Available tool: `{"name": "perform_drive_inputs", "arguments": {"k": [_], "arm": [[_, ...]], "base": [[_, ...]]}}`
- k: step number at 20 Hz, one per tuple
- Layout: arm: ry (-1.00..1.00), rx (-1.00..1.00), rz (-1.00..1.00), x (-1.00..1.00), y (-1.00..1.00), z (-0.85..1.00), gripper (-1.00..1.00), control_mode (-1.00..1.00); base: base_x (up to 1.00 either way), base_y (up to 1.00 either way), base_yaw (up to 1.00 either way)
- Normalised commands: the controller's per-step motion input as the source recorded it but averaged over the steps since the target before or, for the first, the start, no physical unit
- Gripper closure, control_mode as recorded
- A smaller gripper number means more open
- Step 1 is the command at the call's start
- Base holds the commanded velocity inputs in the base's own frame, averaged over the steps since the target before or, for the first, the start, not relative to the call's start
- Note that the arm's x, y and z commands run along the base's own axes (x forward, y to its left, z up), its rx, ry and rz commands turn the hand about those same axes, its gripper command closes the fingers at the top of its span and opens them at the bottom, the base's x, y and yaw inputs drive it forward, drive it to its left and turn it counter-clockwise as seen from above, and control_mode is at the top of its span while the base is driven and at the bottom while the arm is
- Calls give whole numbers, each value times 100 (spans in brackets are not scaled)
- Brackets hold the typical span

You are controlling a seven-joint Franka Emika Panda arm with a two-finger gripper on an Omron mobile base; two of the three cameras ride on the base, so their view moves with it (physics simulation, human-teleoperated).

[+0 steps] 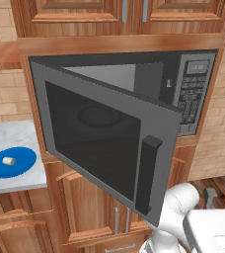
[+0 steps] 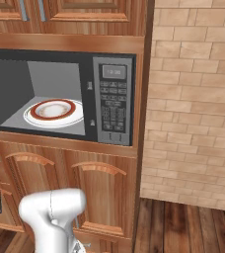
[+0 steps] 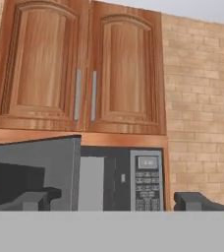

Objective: Pick the marshmallow from the counter and place it in the microwave. Then turn on the microwave.

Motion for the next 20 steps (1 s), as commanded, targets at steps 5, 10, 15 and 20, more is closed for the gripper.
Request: {"name": "perform_drive_inputs", "arguments": {"k": [5,10,15,20], "arm": [[0,0,20,2,-47,-7,-100,-100],[0,-1,18,0,-43,-10,-100,-100],[0,-1,18,4,-36,-9,-100,-100],[0,0,29,23,-28,-11,-100,-100]], "base": [[0,0,0],[0,0,0],[0,0,0],[0,0,0]]}}
